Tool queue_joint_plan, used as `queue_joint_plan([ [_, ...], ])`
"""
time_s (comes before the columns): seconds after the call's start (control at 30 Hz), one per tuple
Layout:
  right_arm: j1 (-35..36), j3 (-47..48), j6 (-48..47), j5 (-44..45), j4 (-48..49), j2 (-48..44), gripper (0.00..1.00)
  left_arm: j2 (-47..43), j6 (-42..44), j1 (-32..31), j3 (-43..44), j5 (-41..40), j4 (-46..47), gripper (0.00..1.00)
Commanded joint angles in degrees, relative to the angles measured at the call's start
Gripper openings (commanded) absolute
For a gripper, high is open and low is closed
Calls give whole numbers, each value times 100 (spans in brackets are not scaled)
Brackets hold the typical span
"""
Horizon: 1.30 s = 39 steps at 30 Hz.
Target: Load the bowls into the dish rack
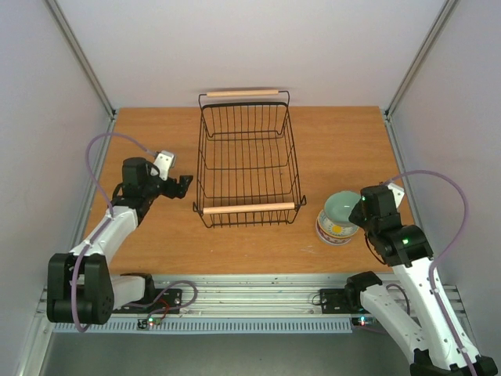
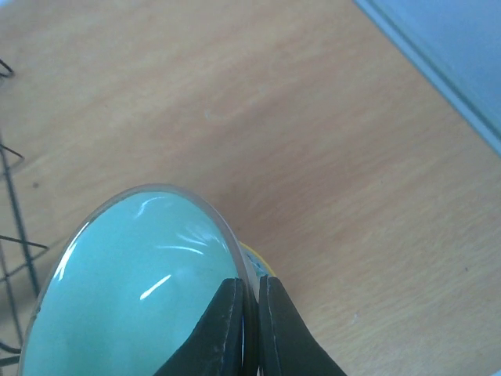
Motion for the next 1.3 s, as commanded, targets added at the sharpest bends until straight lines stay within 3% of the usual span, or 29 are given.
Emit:
queue_joint_plan([
  [0.0, 3, 619, -301, -39, 402, -87, 1, -211, 147, 29, 322, 237, -307, 94],
  [0.17, 3, 1146, -590, -449, 1063, 267, 1, -440, 95, 27, 522, 475, -489, 94],
  [0.43, 181, 1982, -838, -2006, 2419, 1528, 1, -715, -14, 211, 1441, 353, -1032, 95],
  [0.63, 1121, 3013, -1552, -1583, 2646, 3169, 1, 428, -408, 127, 3325, 1484, -2543, 90],
  [0.73, 1326, 3458, -1753, -1536, 2651, 3791, 1, 946, -624, -271, 3770, 1739, -2898, 88],
  [0.97, 1748, 3889, -1978, -1605, 2783, 4578, 1, 1698, -871, -873, 4021, 2183, -3306, 87],
  [1.27, 2295, 4309, -2202, -1429, 2804, 5208, 1, 2055, -1164, -1145, 4112, 2803, -3383, 87],
])
